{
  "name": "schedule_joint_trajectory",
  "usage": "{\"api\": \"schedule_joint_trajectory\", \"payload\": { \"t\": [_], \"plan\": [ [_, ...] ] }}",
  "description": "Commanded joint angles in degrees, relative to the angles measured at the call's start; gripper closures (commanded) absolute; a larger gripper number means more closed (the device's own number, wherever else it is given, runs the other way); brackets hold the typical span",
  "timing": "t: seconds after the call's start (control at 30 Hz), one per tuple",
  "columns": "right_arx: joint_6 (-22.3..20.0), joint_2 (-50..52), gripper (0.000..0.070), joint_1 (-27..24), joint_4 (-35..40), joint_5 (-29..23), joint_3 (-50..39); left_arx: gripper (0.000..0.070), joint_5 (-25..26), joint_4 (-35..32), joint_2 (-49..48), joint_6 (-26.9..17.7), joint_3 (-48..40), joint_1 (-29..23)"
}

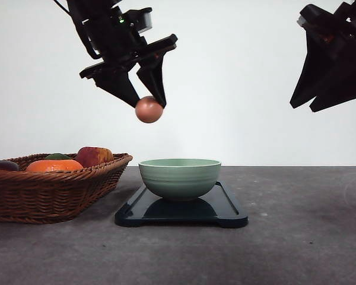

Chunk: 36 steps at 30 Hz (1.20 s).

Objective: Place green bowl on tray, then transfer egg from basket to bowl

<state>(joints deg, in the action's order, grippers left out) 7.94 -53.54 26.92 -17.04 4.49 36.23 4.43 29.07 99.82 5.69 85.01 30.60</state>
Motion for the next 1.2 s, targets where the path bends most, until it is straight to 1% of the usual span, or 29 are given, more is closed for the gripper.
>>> {"api": "schedule_joint_trajectory", "payload": {
  "t": [0.0, 0.17, 0.43, 0.57, 0.83, 0.97, 1.0, 1.1, 1.13, 1.17],
  "plan": [
    [0.6, -0.4, 0.0491, 0.3, 0.7, 0.0, 0.4, 0.0471, 0.1, -1.2, 1.9, 1.2, 1.7, 0.8],
    [0.6, -0.4, 0.0491, 0.3, 0.7, 0.0, 0.4, 0.0471, 0.1, -2.2, 4.6, 1.5, 1.7, 2.2],
    [0.6, -0.4, 0.0491, 0.3, 0.4, 0.0, 0.4, 0.0471, 0.0, -7.3, 10.2, 1.3, 1.7, 4.5],
    [0.6, -0.3, 0.0491, 0.3, -0.2, 0.0, 0.4, 0.0471, 0.0, -9.2, 12.7, 1.2, 1.7, 4.8],
    [0.6, -0.3, 0.0491, 0.3, -0.4, 0.0, 0.4, 0.0471, -0.7, -9.8, 17.1, 1.0, 1.7, 4.7],
    [0.6, -0.3, 0.0491, 0.3, -0.6, 0.0, 0.4, 0.0467, -0.7, -10.0, 17.5, 1.0, 1.7, 4.7],
    [0.6, -0.3, 0.0491, 0.3, -0.7, 0.0, 0.4, 0.0454, -0.7, -10.3, 17.5, 1.0, 1.7, 4.8],
    [0.6, -0.3, 0.0491, 0.3, -0.9, 0.0, 0.4, 0.0361, -0.7, -10.7, 17.5, 1.1, 1.7, 4.9],
    [0.6, -0.3, 0.0491, 0.3, -1.0, 0.0, 0.4, 0.0341, -0.6, -10.5, 17.5, 1.1, 1.8, 4.9],
    [0.6, -0.3, 0.0491, 0.3, -1.0, 0.0, 0.4, 0.0338, -0.6, -10.3, 17.5, 1.1, 1.8, 4.9]
  ]
}}
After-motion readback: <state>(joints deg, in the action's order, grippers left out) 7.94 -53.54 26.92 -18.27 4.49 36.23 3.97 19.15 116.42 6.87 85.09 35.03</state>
